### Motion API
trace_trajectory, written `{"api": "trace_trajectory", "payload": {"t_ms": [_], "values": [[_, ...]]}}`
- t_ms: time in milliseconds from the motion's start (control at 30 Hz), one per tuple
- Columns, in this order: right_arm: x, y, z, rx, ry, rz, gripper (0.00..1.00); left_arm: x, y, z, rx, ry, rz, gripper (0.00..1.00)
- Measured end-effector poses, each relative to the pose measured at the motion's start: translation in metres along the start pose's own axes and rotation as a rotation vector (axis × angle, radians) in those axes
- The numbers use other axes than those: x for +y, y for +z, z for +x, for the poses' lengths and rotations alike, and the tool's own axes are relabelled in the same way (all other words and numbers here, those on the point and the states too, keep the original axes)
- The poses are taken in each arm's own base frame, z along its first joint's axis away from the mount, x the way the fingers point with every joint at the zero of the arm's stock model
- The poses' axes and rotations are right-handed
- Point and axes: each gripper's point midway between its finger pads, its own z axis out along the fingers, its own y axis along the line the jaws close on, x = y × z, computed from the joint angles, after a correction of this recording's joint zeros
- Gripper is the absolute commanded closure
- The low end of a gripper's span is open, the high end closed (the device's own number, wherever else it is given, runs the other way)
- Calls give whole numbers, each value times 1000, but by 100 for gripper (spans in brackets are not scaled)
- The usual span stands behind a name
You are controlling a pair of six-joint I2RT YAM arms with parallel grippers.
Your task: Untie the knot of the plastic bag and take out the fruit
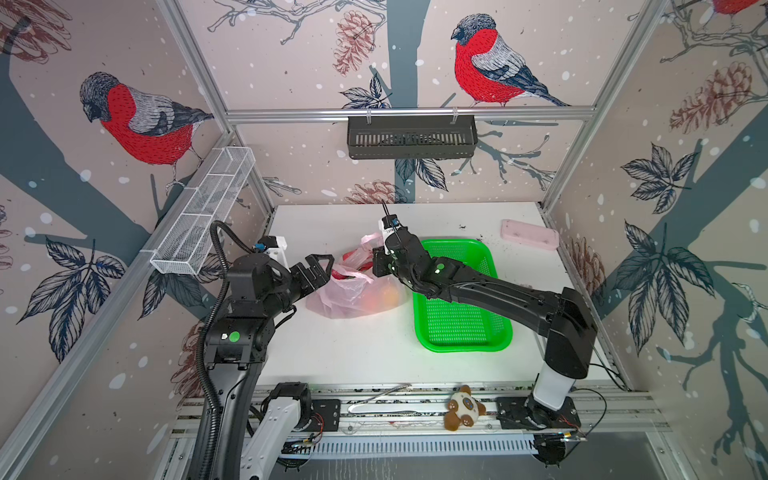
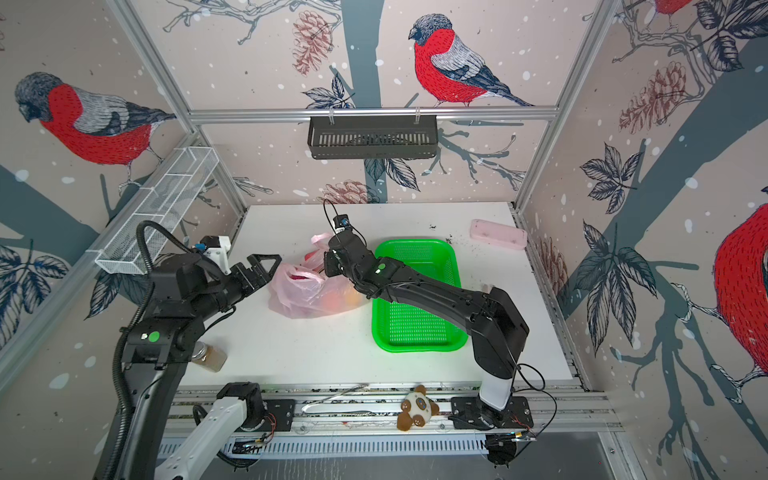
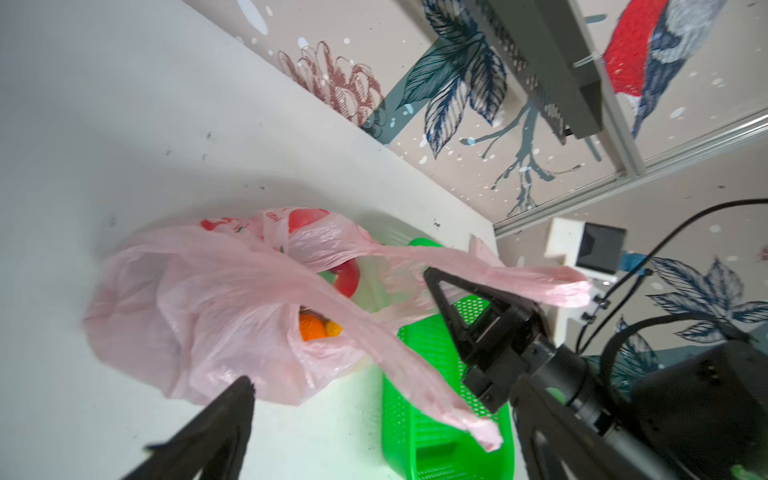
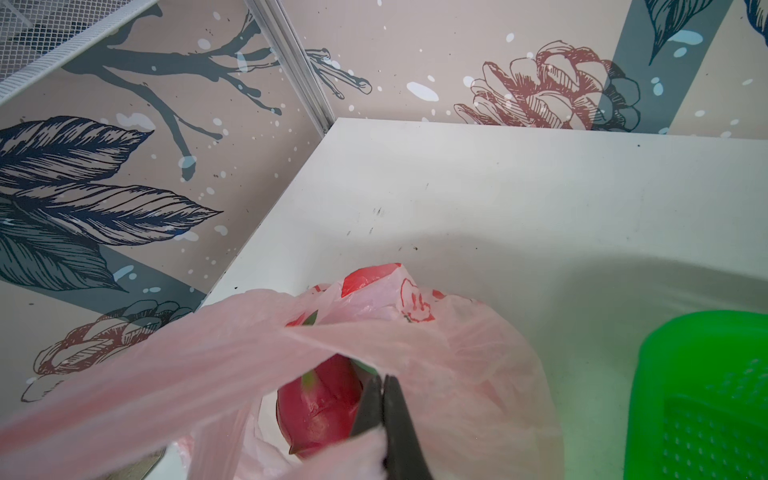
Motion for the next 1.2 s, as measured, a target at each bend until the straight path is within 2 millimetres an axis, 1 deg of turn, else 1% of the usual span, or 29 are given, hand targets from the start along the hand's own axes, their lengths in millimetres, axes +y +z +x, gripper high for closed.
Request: {"api": "trace_trajectory", "payload": {"t_ms": [133, 267, 333, 400, 467, 533, 567, 633, 700, 767, 933, 1067, 1200], "values": [[-2, 2, -1, -3, 2, 4, 94, 17, -6, 16, 48, 18, -80, 4], [-3, 6, 1, 3, -2, 8, 94, 30, -14, 18, 51, 47, -165, 4], [-3, 7, 1, 5, -3, 9, 94, 34, -13, 21, 70, 63, -184, 4], [-2, 8, 1, 5, -3, 6, 94, 38, -8, 27, 103, 77, -195, 4], [-2, 9, 1, 5, -4, 6, 94, 45, 3, 38, 157, 80, -213, 4], [-2, 10, 1, 6, -6, 7, 94, 48, 17, 55, 237, 109, -218, 4], [-2, 10, 2, 8, -6, 7, 94, 46, 22, 63, 270, 128, -213, 4], [-2, 11, 2, 9, -7, 8, 94, 37, 30, 77, 319, 169, -189, 4], [-1, 11, 1, 9, -7, 7, 94, 23, 38, 81, 330, 211, -159, 4], [-1, 11, 2, 10, -7, 5, 94, 11, 45, 80, 316, 242, -146, 4], [3, 11, 5, 17, -10, -6, 94, -17, 55, 66, 230, 333, -132, 4], [5, 12, 8, 25, -17, -9, 94, -26, 62, 66, 197, 401, -147, 4], [6, 11, 8, 24, -18, -6, 94, -30, 65, 53, 125, 448, -175, 4]]}}
